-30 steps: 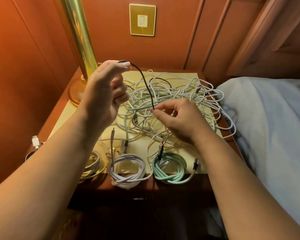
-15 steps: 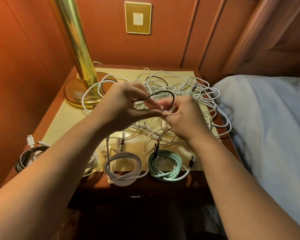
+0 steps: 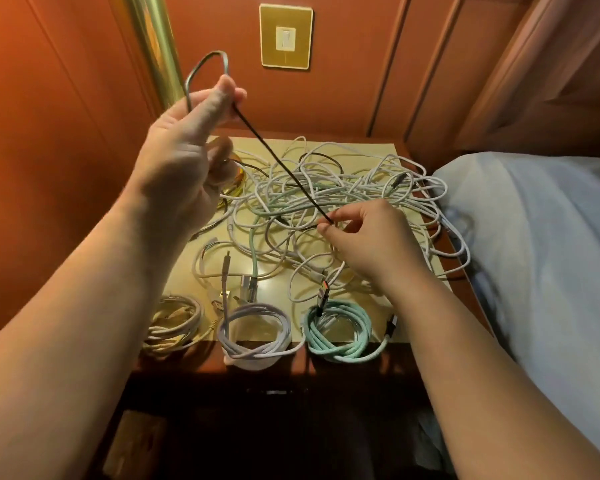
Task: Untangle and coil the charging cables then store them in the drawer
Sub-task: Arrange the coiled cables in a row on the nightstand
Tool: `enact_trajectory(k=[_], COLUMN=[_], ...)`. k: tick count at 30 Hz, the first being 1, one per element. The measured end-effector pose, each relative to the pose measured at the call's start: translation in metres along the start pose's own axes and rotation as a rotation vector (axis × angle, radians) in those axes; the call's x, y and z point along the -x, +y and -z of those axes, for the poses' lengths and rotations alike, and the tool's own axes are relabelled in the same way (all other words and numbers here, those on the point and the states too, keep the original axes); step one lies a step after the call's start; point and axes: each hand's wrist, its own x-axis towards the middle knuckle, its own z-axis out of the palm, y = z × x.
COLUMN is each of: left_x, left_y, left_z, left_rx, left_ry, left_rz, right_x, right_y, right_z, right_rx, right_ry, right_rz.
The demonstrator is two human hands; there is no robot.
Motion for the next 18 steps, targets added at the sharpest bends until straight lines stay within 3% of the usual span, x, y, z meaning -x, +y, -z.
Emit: enact_trajectory(k=[3,7,12,15,18], left_x=[-0.006,-0.001,0.018,0.021,0.018], left_y=[-0.009,-0.017,-0.029,-0.037,-0.041], left_z=[0.008,0.004,-0.011,-0.016,-0.014], left_rx=[-0.077,-0.334,-0.816,-0.932,-0.888], left_ry=[0.039,-0.134,-0.36,-0.389,-0.328], left_rz=[0.051,0.079,-0.174,-0.288,-0.365], right_x=[0.002,0.002,0.005,0.007,0.009], right_y=[-0.001,-0.001,-0.003,-0.007,-0.011], right_z=[0.0,0.002,0.002,0.006,0.01], right_rx=[-0.016,-0.08,-0.11,-0.107,-0.087], right_ry=[0.024,0.065,0.108,0.155,0.177], right_rz=[0.012,-0.004,0.029,0.062,0.085])
